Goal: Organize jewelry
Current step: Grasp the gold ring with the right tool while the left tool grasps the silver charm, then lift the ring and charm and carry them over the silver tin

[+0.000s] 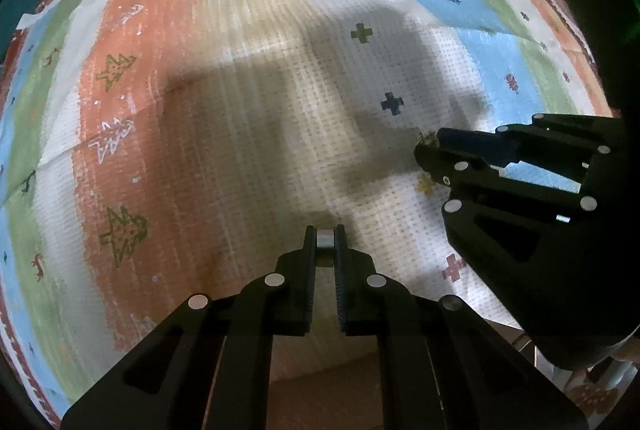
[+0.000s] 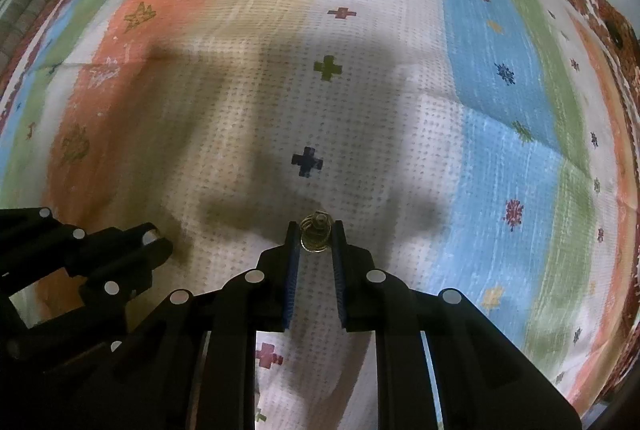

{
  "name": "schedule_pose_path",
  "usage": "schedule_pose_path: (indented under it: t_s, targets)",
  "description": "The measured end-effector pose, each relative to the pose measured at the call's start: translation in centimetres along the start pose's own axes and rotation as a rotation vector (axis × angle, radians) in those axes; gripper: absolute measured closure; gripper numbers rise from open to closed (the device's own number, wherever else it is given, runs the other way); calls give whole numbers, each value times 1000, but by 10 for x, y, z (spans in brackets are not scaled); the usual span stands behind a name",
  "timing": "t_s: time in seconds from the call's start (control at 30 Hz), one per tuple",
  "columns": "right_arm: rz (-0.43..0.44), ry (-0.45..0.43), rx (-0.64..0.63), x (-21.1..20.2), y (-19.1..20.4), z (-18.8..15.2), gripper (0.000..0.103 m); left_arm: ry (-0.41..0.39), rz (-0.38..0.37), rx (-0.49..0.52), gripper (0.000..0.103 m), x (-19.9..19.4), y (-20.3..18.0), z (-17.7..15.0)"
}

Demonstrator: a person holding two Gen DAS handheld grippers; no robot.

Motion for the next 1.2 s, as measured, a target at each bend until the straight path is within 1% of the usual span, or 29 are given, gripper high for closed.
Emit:
schedule_pose_path:
  t_s: [0.23, 0.53, 0.87, 1.2]
  targets:
    - [-1, -22, 13, -9, -4, -4, 86, -13, 3, -16, 95, -8, 8, -1]
    - [2, -73, 24, -36, -12, -14, 86, -53, 4, -39, 95, -30, 19, -4]
    - [-15, -117, 22, -61, -5, -19, 86, -85, -1, -55, 95, -53, 19, -13]
    - [-22, -152, 23, -76, 0, -22, 86, -140, 9, -77, 95, -76, 23, -15]
Point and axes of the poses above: each gripper's, at about its wrist camera, not at the fingertips, and x roughly the way its jaws point, y to its left, z to its top, the point moved 8 cm from there along x, roughly the way its jaws point, and after that the axes turned 10 degrees about -x, right-handed, at the moved point
